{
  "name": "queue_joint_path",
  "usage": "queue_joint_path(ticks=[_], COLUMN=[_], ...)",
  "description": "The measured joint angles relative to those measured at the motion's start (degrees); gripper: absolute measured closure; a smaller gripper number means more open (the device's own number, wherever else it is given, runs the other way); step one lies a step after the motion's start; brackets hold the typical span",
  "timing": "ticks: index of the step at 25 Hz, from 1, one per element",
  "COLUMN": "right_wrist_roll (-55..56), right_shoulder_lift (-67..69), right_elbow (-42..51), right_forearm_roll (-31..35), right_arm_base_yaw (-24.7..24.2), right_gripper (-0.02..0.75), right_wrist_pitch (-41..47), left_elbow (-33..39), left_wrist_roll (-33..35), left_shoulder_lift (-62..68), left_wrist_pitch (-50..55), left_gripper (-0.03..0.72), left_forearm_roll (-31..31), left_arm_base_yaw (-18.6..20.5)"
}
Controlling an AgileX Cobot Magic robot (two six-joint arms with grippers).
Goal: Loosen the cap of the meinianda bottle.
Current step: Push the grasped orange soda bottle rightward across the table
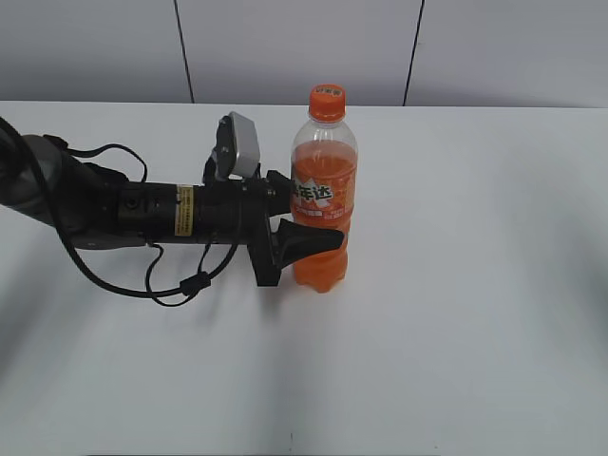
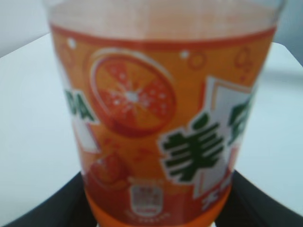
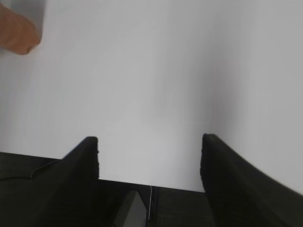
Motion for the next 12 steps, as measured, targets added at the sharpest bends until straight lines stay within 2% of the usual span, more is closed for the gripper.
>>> queue_joint_path(ticks=[12], right_wrist_roll=[0.9], right_shoulder_lift=[19.4], right_elbow=[-18.0], right_forearm_roll=[-0.1], right_arm_base_yaw=[0.1], right_gripper=[0.235], right_wrist_pitch=[0.2], left_elbow=[0.0], left_wrist_roll=[-0.1], left_shoulder_lift=[0.0], left_wrist_pitch=[0.0], left_gripper=[0.279], left_forearm_roll=[0.1], left_arm_base_yaw=[0.0])
